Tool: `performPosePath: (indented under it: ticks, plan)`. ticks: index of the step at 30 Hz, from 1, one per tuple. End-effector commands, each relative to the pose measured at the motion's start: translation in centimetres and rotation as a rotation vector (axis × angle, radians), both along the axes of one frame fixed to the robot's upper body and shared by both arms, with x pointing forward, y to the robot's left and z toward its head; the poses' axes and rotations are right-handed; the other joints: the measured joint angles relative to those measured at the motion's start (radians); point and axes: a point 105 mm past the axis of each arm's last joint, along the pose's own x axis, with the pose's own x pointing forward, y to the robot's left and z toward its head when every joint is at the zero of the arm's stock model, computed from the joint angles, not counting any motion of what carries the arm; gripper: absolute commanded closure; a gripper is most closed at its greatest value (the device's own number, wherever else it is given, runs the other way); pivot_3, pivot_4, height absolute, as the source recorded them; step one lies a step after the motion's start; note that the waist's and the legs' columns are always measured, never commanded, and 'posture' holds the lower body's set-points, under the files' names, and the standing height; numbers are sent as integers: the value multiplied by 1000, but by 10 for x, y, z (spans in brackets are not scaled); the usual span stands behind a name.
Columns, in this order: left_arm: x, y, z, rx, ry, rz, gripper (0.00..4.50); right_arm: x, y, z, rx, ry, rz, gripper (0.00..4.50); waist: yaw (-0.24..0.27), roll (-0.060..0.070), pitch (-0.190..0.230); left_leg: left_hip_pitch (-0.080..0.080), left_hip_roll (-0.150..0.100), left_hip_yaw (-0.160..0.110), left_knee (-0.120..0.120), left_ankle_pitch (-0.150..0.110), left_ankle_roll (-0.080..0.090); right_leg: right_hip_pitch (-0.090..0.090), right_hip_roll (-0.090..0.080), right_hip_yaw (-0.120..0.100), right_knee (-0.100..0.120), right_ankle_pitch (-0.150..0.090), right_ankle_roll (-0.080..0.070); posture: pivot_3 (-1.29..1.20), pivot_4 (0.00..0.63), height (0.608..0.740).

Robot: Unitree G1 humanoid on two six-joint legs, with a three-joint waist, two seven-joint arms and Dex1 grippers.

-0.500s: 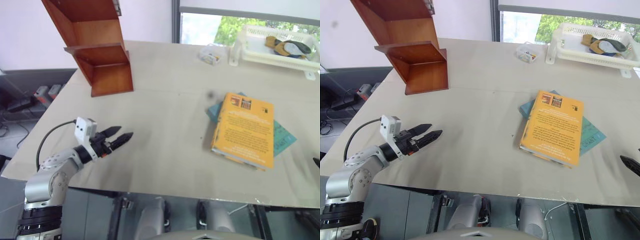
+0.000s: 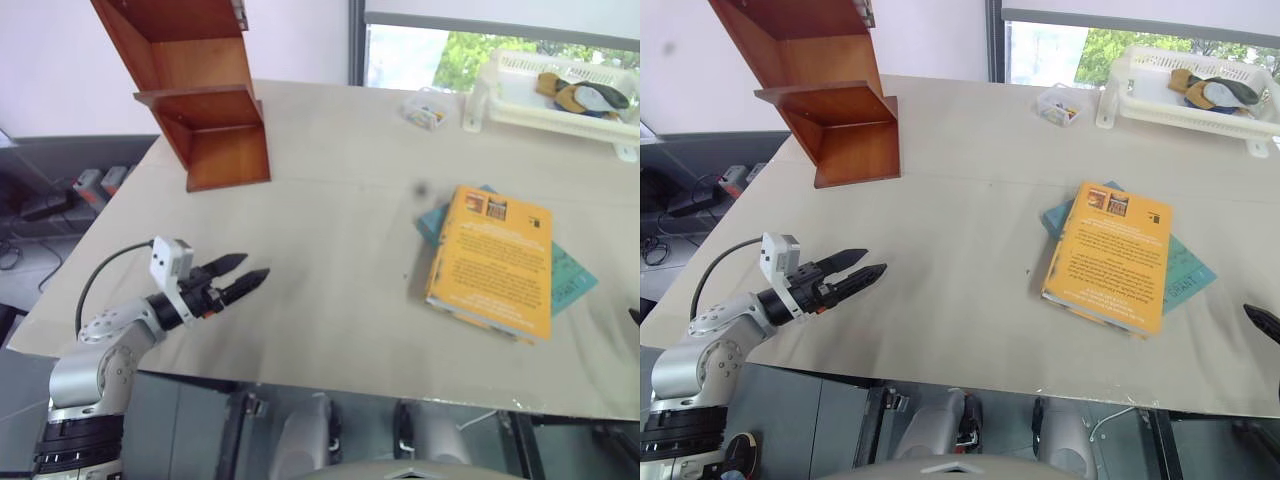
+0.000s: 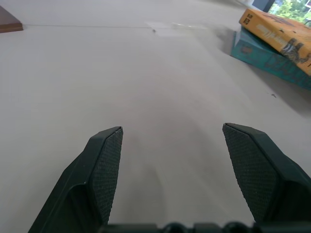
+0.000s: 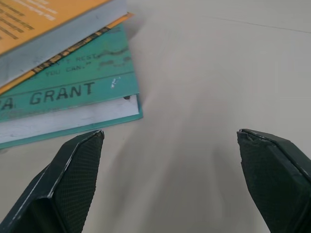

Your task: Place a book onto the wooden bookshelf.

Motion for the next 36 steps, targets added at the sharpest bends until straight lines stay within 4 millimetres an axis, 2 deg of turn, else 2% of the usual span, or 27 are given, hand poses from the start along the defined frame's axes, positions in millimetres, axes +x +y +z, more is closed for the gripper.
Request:
performPosePath:
  ticks: [1,10,17,19,23,30,36]
  plan:
    - [0,2,9,0,-38,-2,874,4,-7,15,-59,-43,-19,0,0,0,0,0,0,0,0,0,0,0,0,0,0,0,0,0,150,712]
    - [-4,-2,12,-13,-63,-23,874,21,-17,19,-121,-60,-123,0,-1,1,1,0,0,0,0,0,0,0,0,0,0,0,0,0,150,712]
    - [-17,-8,40,-119,-116,-159,874,56,9,23,-149,-204,-263,0,-5,1,3,0,1,0,0,0,0,-1,0,1,0,0,0,0,150,712]
    - [-16,-7,49,-127,-143,-166,874,64,17,18,-194,-211,-313,0,-2,4,4,-1,0,0,0,0,-1,-1,0,1,0,0,0,0,150,712]
    - [-15,-9,57,-111,-176,-179,874,80,30,22,-204,-280,-402,0,-1,4,5,-2,0,1,0,3,-4,-2,0,0,0,0,0,0,150,712]
    - [-13,-14,59,-93,-187,-199,874,88,24,15,-288,-284,-466,0,-2,4,5,-4,-1,3,0,3,-5,-3,1,-1,0,0,0,0,150,712]
    - [-12,-12,60,-81,-191,-194,874,79,10,12,-343,-276,-516,0,-5,4,5,-4,-1,3,0,4,-4,-3,5,-1,1,0,0,0,150,712]
